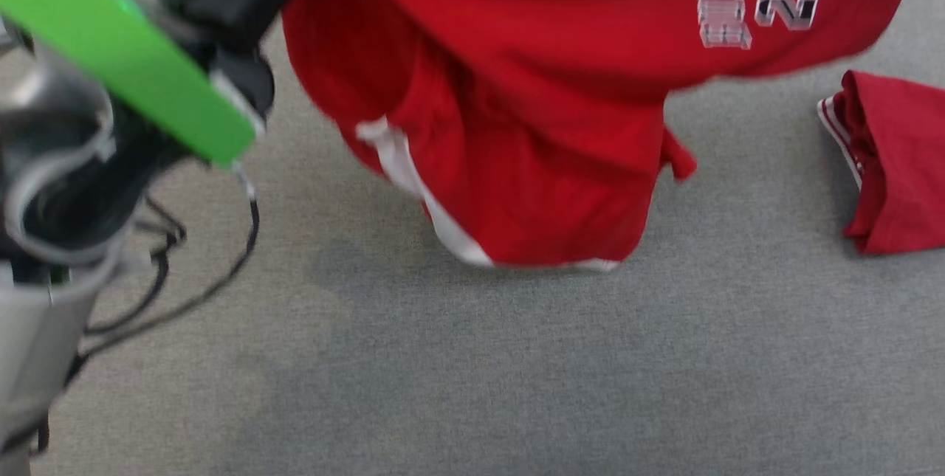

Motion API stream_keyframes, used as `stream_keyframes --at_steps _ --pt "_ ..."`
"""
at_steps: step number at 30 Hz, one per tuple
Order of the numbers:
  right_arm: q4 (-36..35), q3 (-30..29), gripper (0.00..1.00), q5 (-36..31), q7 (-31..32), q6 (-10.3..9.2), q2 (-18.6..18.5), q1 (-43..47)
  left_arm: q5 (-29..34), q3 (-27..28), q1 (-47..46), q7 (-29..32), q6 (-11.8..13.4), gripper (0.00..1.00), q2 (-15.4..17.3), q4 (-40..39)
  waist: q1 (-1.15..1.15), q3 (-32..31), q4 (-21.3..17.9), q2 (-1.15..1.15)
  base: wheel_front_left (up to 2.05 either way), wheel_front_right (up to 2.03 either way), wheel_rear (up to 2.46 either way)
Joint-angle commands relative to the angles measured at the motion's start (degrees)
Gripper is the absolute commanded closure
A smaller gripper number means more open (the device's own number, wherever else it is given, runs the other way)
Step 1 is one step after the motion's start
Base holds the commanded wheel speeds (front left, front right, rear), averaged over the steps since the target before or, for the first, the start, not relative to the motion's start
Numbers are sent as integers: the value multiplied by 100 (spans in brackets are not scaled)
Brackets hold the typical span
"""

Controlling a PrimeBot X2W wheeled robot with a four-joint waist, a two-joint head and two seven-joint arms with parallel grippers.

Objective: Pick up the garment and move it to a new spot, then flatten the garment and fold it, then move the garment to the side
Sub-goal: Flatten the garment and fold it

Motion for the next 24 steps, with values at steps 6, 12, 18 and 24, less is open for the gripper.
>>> stream_keyframes --at_steps 6,12,18,24 --pt "1649 -75 100 -1360 11 2 1267 -2774 927 -100 -2788 -345 -61 100 -774 2358 0 2303 -305 0 0 0 0" --pt "3154 -393 100 -2291 -1153 -3 2609 -4313 1708 44 -4242 -1768 -398 100 -1163 4319 0 2685 -673 0 0 0 0" --pt "3376 -7 100 -2081 -1674 0 2957 -3758 1614 -55 -4217 -2413 -1064 100 -1507 5579 0 2801 -721 0 0 0 0" --pt "2521 549 100 -1560 -1957 2 2341 -1851 1096 -477 -3026 -1887 -1436 100 -1469 5679 0 2579 -538 0 0 0 0"
